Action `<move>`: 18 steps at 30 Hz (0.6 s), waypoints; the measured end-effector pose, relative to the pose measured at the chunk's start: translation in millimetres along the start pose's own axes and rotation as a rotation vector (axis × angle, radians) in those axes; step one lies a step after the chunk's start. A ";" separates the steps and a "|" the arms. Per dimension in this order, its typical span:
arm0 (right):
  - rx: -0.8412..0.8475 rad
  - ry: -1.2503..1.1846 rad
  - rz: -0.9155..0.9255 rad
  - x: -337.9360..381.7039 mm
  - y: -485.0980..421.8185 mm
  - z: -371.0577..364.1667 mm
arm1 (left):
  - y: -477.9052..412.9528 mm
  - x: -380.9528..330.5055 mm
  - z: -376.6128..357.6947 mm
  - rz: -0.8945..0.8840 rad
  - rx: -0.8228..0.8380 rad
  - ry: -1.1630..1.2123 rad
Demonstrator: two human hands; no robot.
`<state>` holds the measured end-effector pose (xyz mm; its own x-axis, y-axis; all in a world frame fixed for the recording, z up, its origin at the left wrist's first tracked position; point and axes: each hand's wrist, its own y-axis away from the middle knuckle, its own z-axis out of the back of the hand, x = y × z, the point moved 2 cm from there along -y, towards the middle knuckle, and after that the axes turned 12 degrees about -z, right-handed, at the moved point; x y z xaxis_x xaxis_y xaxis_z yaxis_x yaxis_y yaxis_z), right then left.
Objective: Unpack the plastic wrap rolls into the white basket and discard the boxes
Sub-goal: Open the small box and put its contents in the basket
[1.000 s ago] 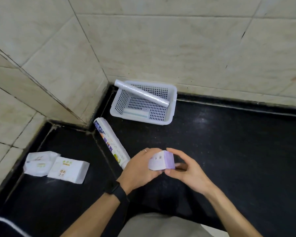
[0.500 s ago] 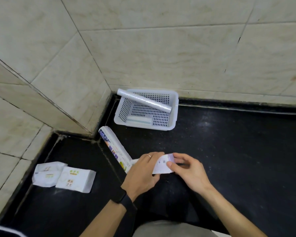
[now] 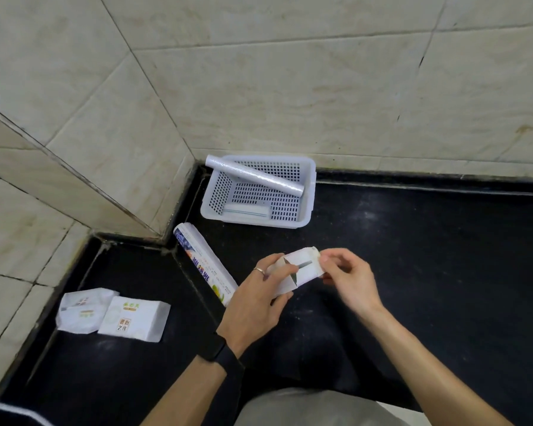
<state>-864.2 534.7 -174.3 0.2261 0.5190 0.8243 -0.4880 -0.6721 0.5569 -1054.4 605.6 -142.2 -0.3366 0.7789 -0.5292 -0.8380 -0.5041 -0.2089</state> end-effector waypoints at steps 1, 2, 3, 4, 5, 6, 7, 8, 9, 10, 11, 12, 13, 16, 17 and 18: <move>0.031 0.044 -0.021 -3.4 0.7 -4.4 | -0.4 -1.4 -2.0 -0.003 -0.004 0.006; 0.074 0.073 -0.049 -6.5 2.0 -8.8 | -0.9 -2.8 -3.3 -0.006 -0.006 0.008; 0.120 0.078 -0.086 -8.7 3.9 -12.8 | -1.4 -3.8 -3.7 -0.007 -0.008 0.009; 0.160 0.062 -0.127 -10.3 6.0 -15.5 | -2.0 -4.2 -3.6 -0.004 -0.012 0.012; 0.188 0.042 -0.162 -11.1 7.8 -16.9 | -2.3 -3.8 -3.0 -0.001 -0.014 0.014; 0.200 0.021 -0.187 -11.4 9.1 -17.2 | -2.3 -3.1 -2.4 0.002 -0.008 0.012; 0.199 0.004 -0.204 -11.9 9.5 -16.6 | -2.0 -2.3 -1.7 0.005 0.006 0.005; 0.186 -0.014 -0.215 -12.3 9.5 -15.2 | -1.2 -1.5 -1.3 0.008 0.023 -0.004; 0.165 -0.033 -0.222 -12.5 9.5 -13.2 | -0.1 -0.7 -0.9 0.014 0.037 -0.015; 0.152 -0.057 -0.231 -12.4 9.9 -11.1 | 1.1 0.0 -0.5 0.027 0.048 -0.028; 0.154 -0.087 -0.245 -12.1 10.7 -9.3 | 1.9 0.2 0.1 0.046 0.058 -0.042; 0.171 -0.116 -0.263 -11.7 11.8 -7.7 | 2.5 0.1 0.5 0.061 0.067 -0.055; 0.199 -0.135 -0.277 -9.9 13.4 -6.8 | 2.7 -0.1 0.6 0.069 0.073 -0.065; 0.272 -0.121 -0.297 -2.5 18.6 -8.8 | 2.6 -0.8 -1.0 0.063 0.071 -0.067; 0.287 -0.118 -0.302 -0.8 19.5 -10.4 | 2.4 -0.9 -1.4 0.068 0.072 -0.063; 0.300 -0.131 -0.306 0.6 20.2 -11.1 | 1.9 -0.4 -1.6 0.081 0.073 -0.053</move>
<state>-883.3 527.3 -163.7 0.4365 0.6594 0.6121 -0.1204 -0.6314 0.7660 -1055.1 603.7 -143.7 -0.4251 0.7563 -0.4973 -0.8356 -0.5391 -0.1055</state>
